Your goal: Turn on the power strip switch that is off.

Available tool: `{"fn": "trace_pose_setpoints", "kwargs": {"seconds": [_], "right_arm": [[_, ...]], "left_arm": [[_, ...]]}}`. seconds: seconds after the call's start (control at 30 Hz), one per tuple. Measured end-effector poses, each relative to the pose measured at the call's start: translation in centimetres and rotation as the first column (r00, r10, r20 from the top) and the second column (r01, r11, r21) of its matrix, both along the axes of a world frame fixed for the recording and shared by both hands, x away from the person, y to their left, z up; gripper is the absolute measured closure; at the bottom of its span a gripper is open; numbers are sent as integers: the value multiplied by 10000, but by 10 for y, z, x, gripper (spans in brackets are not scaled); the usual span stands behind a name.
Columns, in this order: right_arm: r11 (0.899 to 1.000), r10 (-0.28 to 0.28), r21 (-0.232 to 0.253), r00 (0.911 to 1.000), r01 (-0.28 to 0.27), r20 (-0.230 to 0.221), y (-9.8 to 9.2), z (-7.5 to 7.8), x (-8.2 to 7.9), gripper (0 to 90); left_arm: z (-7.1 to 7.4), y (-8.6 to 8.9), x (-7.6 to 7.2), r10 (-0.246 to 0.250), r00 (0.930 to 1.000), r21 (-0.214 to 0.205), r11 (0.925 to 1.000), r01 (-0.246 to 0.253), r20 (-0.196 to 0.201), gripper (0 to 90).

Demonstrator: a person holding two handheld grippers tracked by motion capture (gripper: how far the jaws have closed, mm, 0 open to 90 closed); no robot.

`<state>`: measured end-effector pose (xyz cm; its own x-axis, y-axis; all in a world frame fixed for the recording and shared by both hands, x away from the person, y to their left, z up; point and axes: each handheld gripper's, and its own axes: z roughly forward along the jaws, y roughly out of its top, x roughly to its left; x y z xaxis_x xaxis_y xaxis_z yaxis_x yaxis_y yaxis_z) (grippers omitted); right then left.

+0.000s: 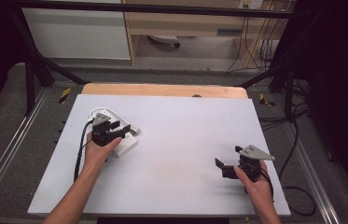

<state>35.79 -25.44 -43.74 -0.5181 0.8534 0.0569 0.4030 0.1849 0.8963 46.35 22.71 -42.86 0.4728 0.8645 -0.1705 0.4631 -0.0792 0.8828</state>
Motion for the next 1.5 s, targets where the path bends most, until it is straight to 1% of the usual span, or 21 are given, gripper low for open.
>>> {"fn": "trace_pose_setpoints", "kwargs": {"seconds": [0.1, 0.17, 0.2, 0.27, 0.33, 0.43, 0.47, 0.53, 0.67, 1.03, 1.23, 1.5], "right_arm": [[10000, 9, -6, 10000, -9, -8, 0, 0, 0, 25], [10000, 8, -9, 10000, -8, -18, 0, 0, 0, 25], [10000, 22, -18, 10000, -22, 6, 0, 0, 1, 25], [10000, 3, 12, 10000, -3, -18, 0, 0, 1, 25], [10000, 3, 15, 10000, -3, -19, 0, 0, 1, 25], [10000, -1, 8, 10000, 1, -26, 0, -1, 1, 25], [10000, -11, 22, 10000, 11, -39, 0, -1, 1, 25], [10000, -12, 36, 10000, 12, -65, 0, -1, 1, 25], [10000, -21, 50, 10000, 22, -52, 0, -1, 1, 24], [9999, -11, 111, 10000, 12, -60, 0, -1, 2, 21], [10000, 12, 98, 10000, -11, -64, 0, -1, 1, 21], [10000, 5, 70, 10000, -5, -43, 1, -1, 1, 20]], "left_arm": [[3, -1, 0, 83, 9999, -110, 9999, -82, 71, 287], [5, -2, -1, 133, 9999, -9, 9999, -133, 100, 211], [6, -2, -1, 133, 9998, 73, 9999, -134, 141, 182], [8, -3, -2, 100, 9997, 49, 9999, -102, 219, 142], [10, -3, -3, 82, 9995, -110, 9999, -79, 293, 120], [13, -4, -5, -18, 9992, -283, 9996, 29, 395, 111], [13, -4, -5, -18, 9992, -283, 9996, 29, 395, 106], [16, -6, -7, -95, 9985, -234, 9997, 108, 541, 99], [20, -6, -10, -125, 9978, -304, 9994, 145, 651, 97], [30, -3, -17, -263, 9977, -347, 9990, 285, 622, 77], [36, 1, -24, -346, 9975, -411, 9985, 372, 616, 72], [43, 11, -35, -420, 9968, -484, 9978, 453, 682, 68]]}}
